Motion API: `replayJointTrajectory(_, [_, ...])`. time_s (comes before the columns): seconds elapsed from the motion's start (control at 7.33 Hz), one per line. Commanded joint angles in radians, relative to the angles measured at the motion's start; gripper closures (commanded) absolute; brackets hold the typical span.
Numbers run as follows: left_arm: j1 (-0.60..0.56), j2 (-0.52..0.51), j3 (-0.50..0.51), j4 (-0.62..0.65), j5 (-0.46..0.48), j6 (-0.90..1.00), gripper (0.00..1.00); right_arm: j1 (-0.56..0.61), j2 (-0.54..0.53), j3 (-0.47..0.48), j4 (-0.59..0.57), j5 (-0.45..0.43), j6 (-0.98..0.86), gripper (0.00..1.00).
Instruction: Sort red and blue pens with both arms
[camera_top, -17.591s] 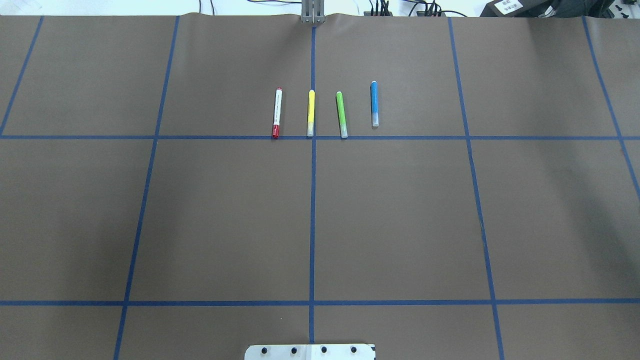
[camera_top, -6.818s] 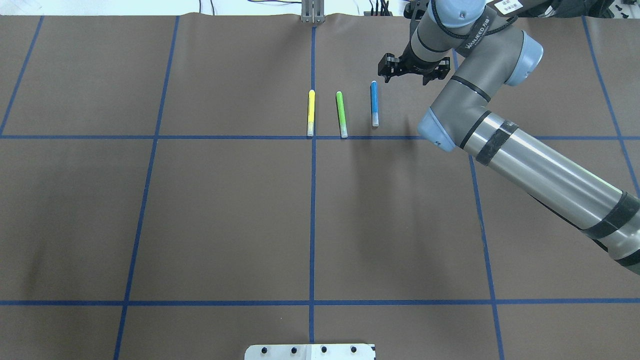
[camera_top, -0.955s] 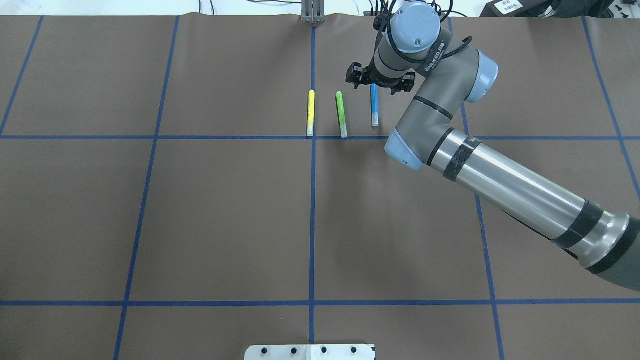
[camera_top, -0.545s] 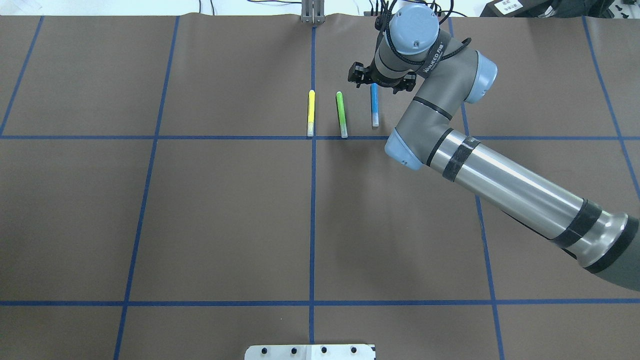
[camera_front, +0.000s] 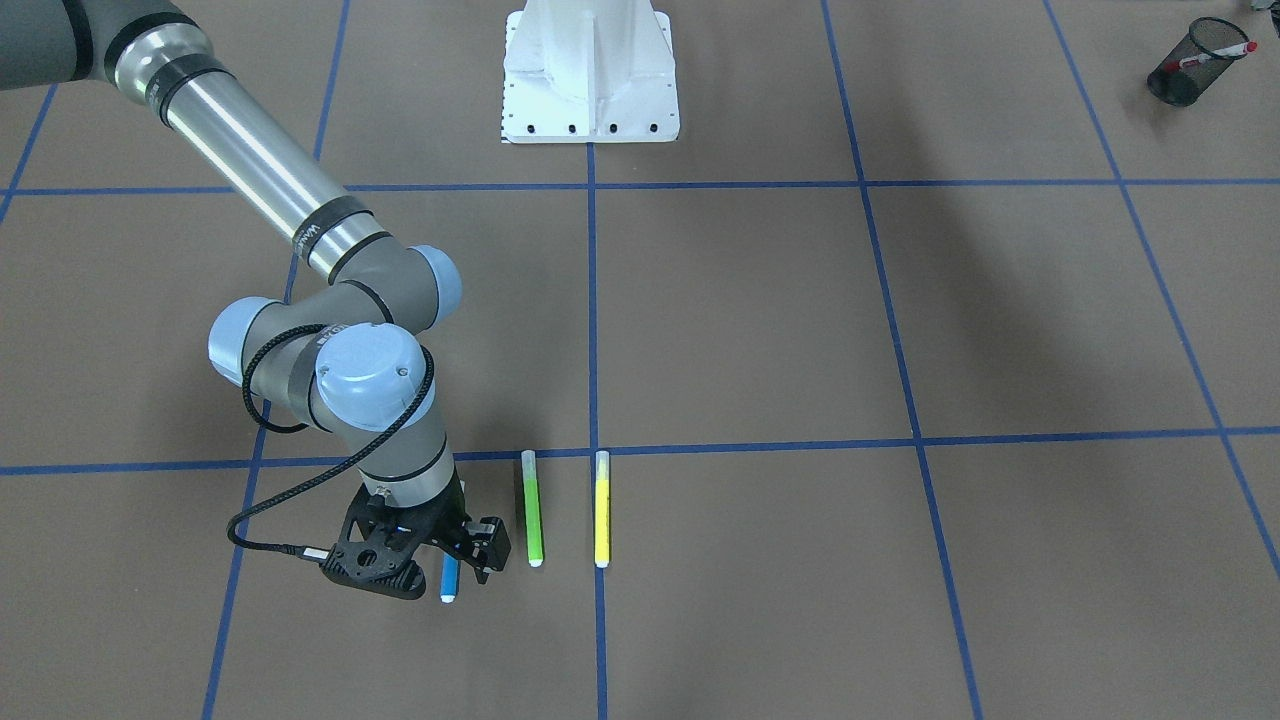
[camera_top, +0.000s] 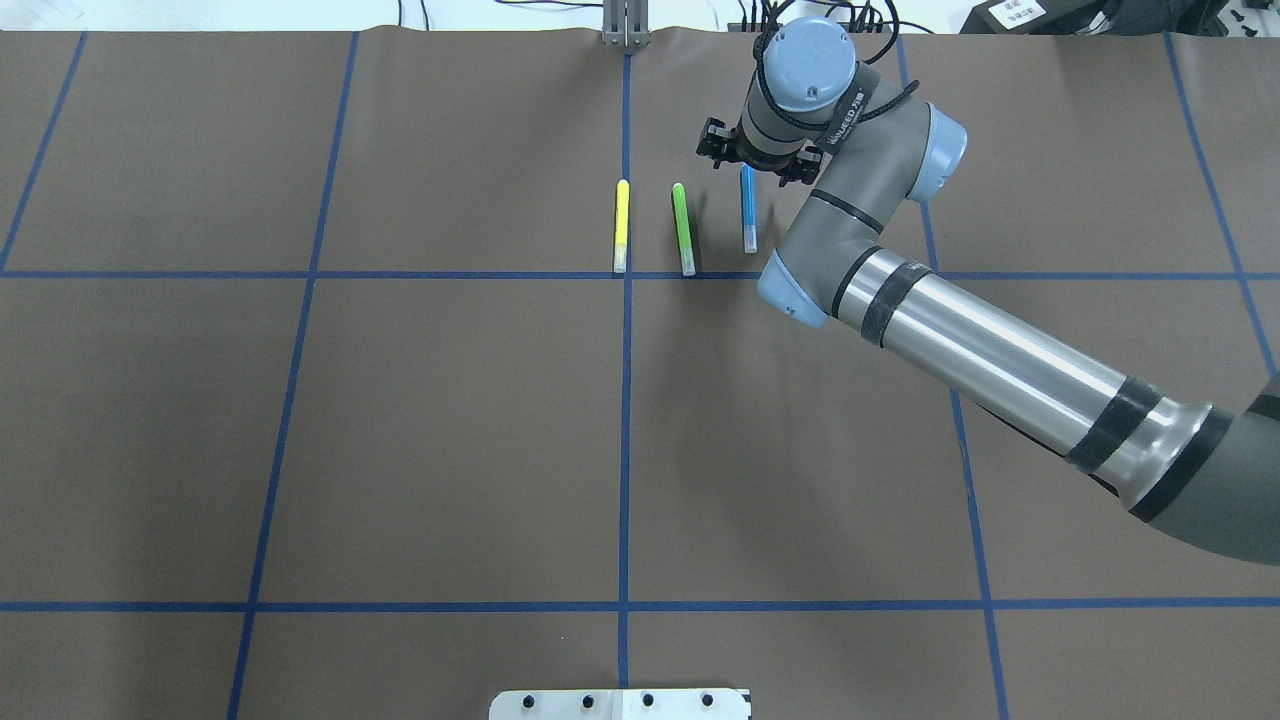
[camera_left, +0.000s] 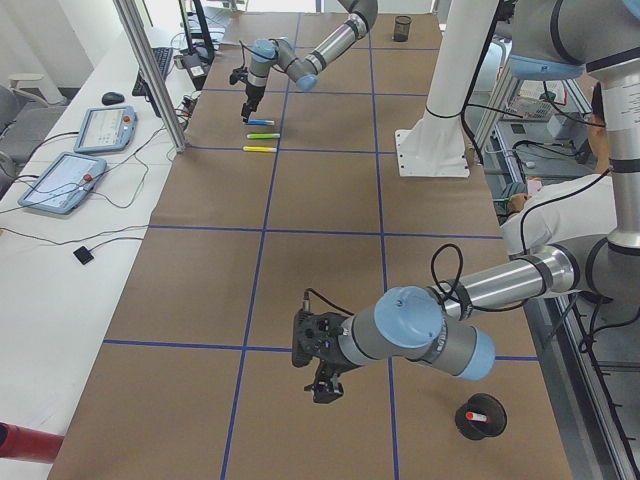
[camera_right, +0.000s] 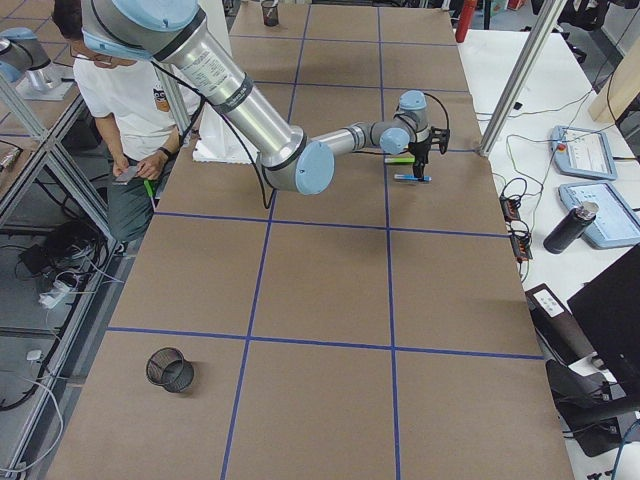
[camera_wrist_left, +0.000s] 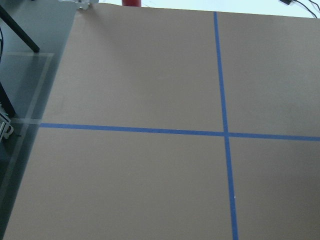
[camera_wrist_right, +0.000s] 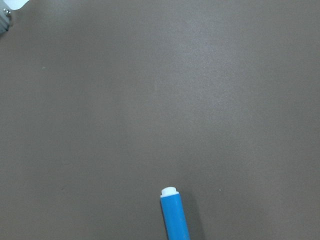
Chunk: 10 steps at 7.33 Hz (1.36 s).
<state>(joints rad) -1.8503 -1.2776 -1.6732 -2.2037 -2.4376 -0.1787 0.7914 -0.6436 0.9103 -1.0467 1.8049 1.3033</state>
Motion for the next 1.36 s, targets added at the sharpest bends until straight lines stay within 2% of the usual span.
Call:
replayJointTrajectory(0.0, [0.033, -0.058, -0.003, 0.042, 0.0, -0.027, 0.0, 0.003, 0.024, -0.039, 0.005, 0.004, -0.019, 0.19])
replayJointTrajectory(0.14, [0.033, -0.06, -0.005, 0.042, -0.001, -0.027, 0.0, 0.003, 0.022, -0.044, 0.005, 0.005, -0.06, 0.24])
replayJointTrajectory(0.55, [0.033, -0.06, -0.007, 0.042, -0.001, -0.03, 0.0, 0.002, 0.021, -0.05, 0.005, 0.017, -0.094, 0.28])
replayJointTrajectory(1.23, [0.039, -0.072, -0.005, 0.058, -0.003, -0.055, 0.0, 0.002, 0.013, -0.05, 0.004, 0.051, -0.13, 0.39])
